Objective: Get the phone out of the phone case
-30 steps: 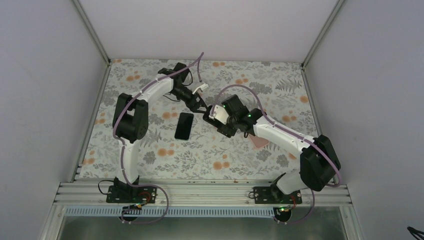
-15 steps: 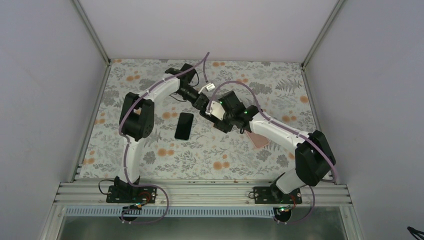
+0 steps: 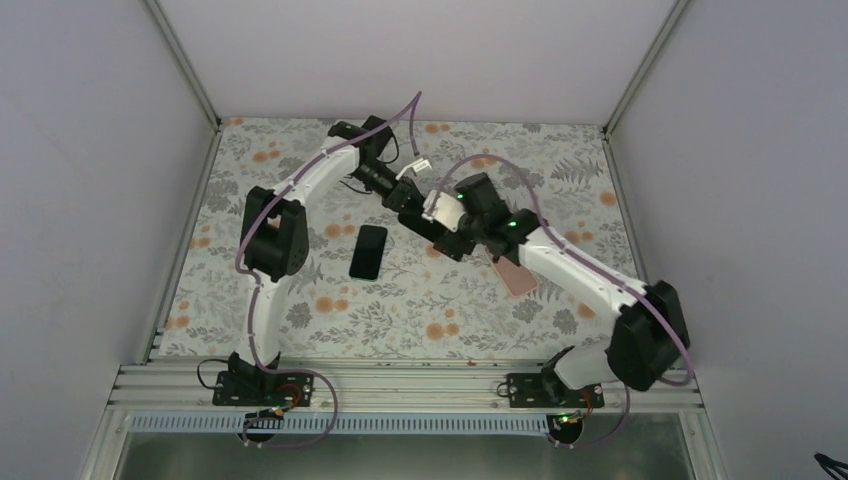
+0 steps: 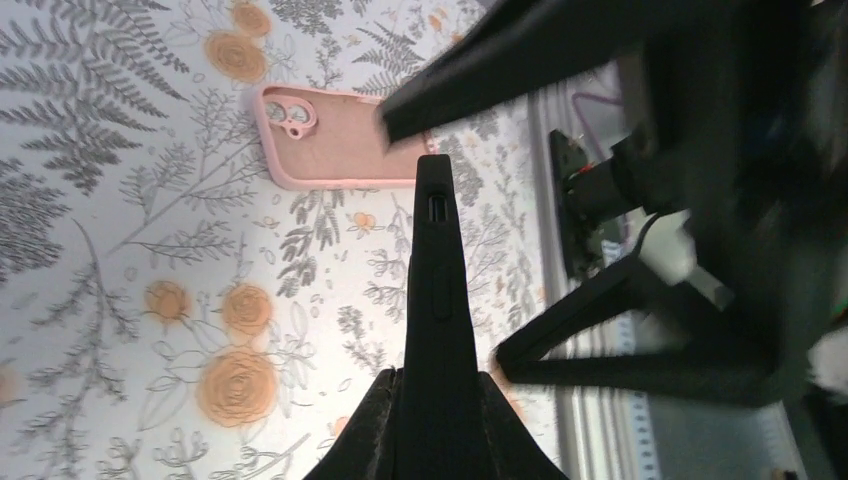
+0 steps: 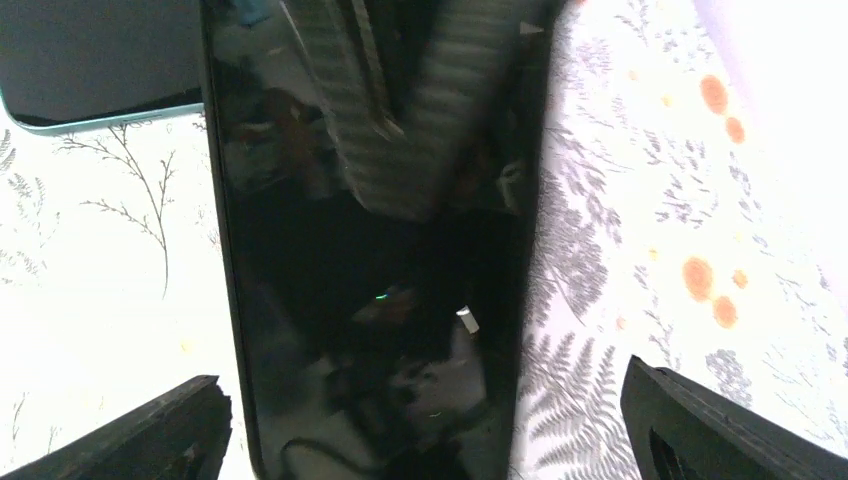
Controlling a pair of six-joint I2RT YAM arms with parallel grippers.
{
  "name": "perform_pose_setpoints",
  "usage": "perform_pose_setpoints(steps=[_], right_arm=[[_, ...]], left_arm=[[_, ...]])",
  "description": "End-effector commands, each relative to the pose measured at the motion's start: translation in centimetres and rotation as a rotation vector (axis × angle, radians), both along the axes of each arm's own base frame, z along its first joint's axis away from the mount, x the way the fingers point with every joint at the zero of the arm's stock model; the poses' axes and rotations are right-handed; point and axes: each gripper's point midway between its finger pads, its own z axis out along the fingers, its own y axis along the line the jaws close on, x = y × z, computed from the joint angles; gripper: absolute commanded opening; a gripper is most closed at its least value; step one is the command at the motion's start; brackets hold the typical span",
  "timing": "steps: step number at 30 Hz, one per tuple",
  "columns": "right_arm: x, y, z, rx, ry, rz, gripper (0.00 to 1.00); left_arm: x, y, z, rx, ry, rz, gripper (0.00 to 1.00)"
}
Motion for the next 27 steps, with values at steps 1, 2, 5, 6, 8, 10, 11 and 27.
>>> perform_pose_setpoints(steps=[1, 2, 5, 6, 8, 10, 11, 27], right_arm=[[-2.1, -2.6, 3.7, 0.083, 0.038, 0.092, 1.00], [-2.8, -3.2, 3.8, 0.097, 0.063, 0.123, 1.00], [-4.9, -4.4, 4.6, 0.188, 0.130, 0.233, 1.00], [-5.4, -4.7, 4.6, 0.203, 0.149, 0.258, 1.00], [-5.2, -5.5, 4.3, 0.225, 0.173, 0.263, 1.00], [-5.1, -5.5, 3.8, 0.247, 0.204, 0.280, 0.99], [-4.9, -5.3, 3.5, 0.259, 0.222, 0.284, 0.98], [-2.1, -4.6, 3.7, 0.300, 0.267, 0.346, 0.92]], left_arm=[[0.1, 0.5, 2.9, 0.011, -0.216, -0.049, 0.02], [0.3, 0.6, 3.5, 0.025, -0.272, -0.050, 0.02], [0.4, 0.9, 4.7, 0.081, -0.435, -0.065, 0.02], [0.3, 1.0, 4.9, 0.097, -0.479, -0.075, 0.02], [-0.3, 1.1, 6.0, 0.090, -0.544, -0.092, 0.02], [-1.3, 0.9, 6.8, 0.070, -0.582, -0.116, 0.02], [-1.8, 0.9, 7.0, 0.065, -0.605, -0.128, 0.02], [-7.6, 0.9, 5.7, 0.079, -0.727, -0.273, 0.02]])
